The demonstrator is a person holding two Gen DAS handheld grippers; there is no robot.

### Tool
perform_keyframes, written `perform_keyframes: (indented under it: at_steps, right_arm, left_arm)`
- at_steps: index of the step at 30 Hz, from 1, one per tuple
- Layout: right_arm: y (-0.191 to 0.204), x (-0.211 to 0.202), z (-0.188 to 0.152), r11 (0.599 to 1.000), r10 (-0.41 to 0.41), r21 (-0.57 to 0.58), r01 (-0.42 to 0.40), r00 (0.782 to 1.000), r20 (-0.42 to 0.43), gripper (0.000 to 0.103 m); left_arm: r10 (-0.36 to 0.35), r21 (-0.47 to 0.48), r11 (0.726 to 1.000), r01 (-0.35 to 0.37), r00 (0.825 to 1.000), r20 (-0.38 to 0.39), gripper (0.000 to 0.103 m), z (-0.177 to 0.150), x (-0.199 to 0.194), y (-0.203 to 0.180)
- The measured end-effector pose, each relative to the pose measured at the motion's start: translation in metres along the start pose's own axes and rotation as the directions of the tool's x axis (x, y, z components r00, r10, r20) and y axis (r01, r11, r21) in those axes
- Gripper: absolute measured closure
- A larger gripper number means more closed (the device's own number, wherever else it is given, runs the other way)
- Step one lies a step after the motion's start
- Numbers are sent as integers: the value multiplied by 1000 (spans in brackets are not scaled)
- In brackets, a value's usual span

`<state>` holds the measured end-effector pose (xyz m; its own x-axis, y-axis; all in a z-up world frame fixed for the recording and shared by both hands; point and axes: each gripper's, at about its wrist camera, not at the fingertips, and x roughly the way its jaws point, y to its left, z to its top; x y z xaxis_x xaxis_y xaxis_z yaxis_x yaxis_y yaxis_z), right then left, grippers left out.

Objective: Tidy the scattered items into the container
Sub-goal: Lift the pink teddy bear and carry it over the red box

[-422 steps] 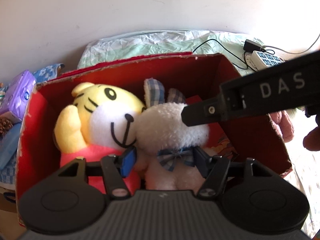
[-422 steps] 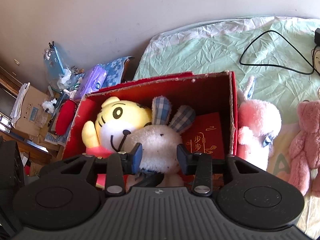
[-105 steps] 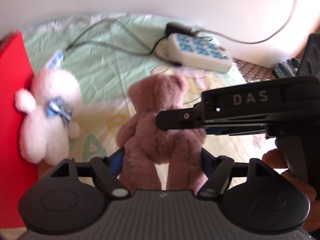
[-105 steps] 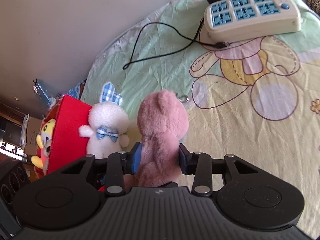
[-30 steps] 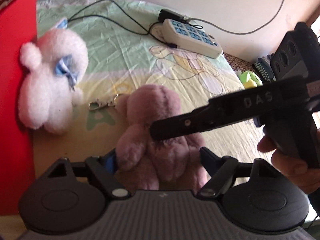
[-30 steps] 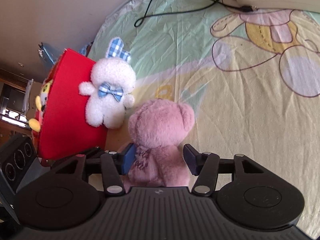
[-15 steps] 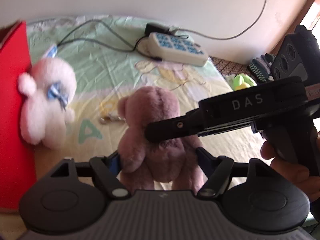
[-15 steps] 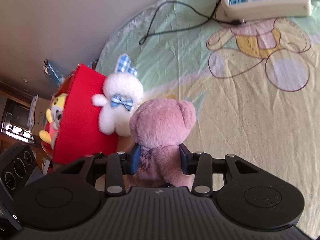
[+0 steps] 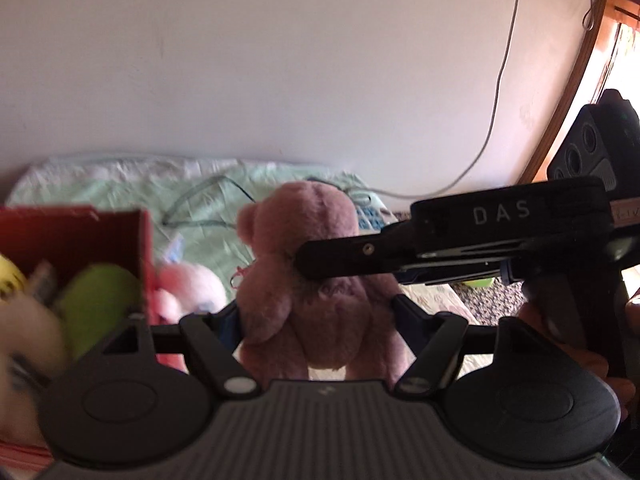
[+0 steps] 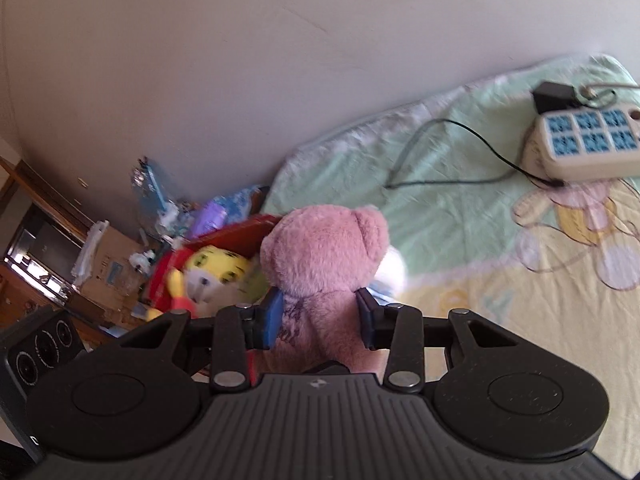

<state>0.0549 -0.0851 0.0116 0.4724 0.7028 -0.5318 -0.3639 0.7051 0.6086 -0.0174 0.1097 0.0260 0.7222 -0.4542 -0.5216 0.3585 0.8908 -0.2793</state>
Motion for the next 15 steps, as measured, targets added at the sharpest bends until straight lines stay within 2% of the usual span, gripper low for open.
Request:
perform_keyframes:
  at_steps: [3, 7, 11, 15]
  right_arm:
    - [36, 13, 2, 999, 42, -21, -42, 999, 22, 62]
    - [74, 53, -4, 994, 106, -7, -106, 994, 10, 62]
    - [107, 102, -8, 989, 143, 20, -143, 990, -9, 62]
    - [125, 144, -16, 986, 160, 58, -158, 987, -16, 61]
  left_arm:
    - [42, 31, 999, -43, 998, 42, 28, 11, -31, 18]
    - [122, 52, 991, -125, 991, 57, 27, 18, -63, 56]
    - [196, 52, 979, -198, 980, 34, 27, 18, -83, 101]
    - [241, 58, 969, -241, 971, 7, 27, 12, -88, 138]
